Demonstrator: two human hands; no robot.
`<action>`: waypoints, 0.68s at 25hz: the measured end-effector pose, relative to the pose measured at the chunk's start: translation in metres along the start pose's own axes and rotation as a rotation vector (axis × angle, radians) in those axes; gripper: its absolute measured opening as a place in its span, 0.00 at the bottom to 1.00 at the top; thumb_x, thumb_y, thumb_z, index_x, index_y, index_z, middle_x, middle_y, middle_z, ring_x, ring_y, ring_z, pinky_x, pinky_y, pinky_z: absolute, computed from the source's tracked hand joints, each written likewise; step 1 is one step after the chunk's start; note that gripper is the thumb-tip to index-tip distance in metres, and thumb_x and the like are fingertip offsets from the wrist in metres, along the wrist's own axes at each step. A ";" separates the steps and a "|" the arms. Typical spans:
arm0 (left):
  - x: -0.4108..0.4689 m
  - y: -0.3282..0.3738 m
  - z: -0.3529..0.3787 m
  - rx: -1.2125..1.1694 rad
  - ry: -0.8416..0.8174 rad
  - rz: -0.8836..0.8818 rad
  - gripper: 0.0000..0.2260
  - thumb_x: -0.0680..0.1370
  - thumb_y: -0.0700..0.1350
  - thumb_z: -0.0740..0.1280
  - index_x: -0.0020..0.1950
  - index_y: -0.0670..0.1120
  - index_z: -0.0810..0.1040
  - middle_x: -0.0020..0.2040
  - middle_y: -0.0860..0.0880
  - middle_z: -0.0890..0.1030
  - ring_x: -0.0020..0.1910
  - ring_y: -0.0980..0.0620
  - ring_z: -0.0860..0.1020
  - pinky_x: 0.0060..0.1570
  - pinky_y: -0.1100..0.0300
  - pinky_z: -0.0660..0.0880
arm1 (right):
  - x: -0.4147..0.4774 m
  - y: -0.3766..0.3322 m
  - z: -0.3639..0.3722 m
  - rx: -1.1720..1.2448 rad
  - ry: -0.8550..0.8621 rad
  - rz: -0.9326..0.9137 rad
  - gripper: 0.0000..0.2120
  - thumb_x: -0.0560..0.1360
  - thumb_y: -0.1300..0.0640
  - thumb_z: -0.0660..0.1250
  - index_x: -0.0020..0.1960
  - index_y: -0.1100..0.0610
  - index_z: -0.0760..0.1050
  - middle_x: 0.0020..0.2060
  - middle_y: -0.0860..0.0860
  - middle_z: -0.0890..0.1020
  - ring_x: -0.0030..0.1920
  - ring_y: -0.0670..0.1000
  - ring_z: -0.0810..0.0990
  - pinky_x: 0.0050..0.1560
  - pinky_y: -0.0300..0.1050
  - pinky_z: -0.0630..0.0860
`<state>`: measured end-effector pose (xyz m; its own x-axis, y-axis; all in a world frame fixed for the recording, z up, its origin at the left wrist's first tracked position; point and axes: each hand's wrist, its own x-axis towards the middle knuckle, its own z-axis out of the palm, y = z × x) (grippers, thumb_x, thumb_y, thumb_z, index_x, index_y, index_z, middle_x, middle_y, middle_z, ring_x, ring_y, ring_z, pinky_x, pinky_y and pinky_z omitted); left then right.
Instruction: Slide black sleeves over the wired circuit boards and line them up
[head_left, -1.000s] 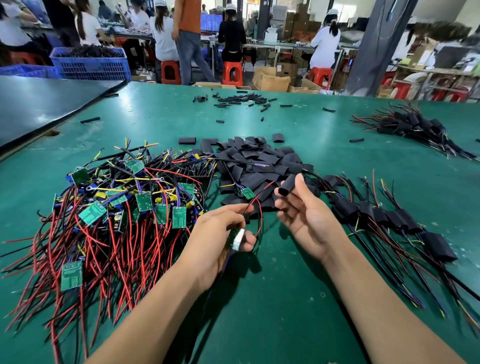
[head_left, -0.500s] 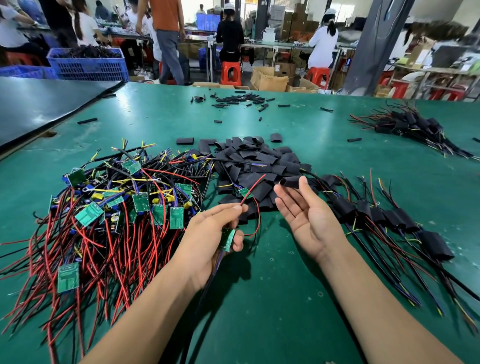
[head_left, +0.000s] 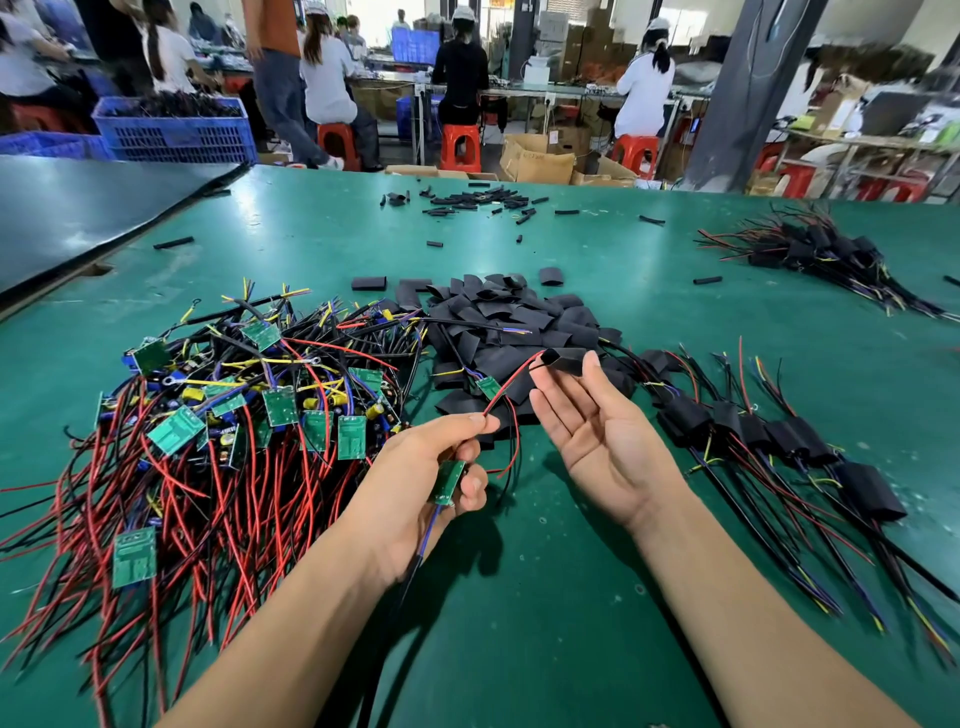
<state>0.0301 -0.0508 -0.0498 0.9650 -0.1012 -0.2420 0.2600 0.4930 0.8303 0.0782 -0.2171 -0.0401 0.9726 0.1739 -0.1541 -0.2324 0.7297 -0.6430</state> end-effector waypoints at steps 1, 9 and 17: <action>-0.001 0.000 -0.001 0.005 -0.001 -0.003 0.07 0.65 0.45 0.74 0.40 0.43 0.86 0.29 0.50 0.69 0.22 0.53 0.67 0.21 0.63 0.64 | 0.000 0.000 0.000 0.002 -0.001 -0.001 0.12 0.71 0.52 0.69 0.36 0.58 0.86 0.47 0.57 0.87 0.49 0.51 0.87 0.50 0.45 0.84; -0.004 0.001 0.001 0.041 0.013 -0.030 0.06 0.73 0.40 0.70 0.38 0.42 0.85 0.29 0.50 0.68 0.21 0.52 0.66 0.21 0.63 0.63 | -0.001 -0.002 -0.002 -0.034 0.007 0.009 0.15 0.70 0.52 0.70 0.48 0.63 0.80 0.49 0.60 0.87 0.49 0.53 0.87 0.51 0.46 0.84; -0.006 0.003 0.003 0.100 -0.002 -0.002 0.07 0.71 0.42 0.73 0.46 0.39 0.85 0.31 0.50 0.71 0.23 0.52 0.68 0.23 0.63 0.66 | -0.005 0.009 -0.003 -0.479 -0.129 -0.100 0.05 0.69 0.51 0.74 0.39 0.51 0.83 0.38 0.54 0.86 0.39 0.51 0.86 0.44 0.44 0.82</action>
<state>0.0250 -0.0509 -0.0444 0.9645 -0.1042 -0.2426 0.2639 0.4041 0.8758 0.0716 -0.2134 -0.0478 0.9753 0.2208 0.0001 -0.0830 0.3668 -0.9266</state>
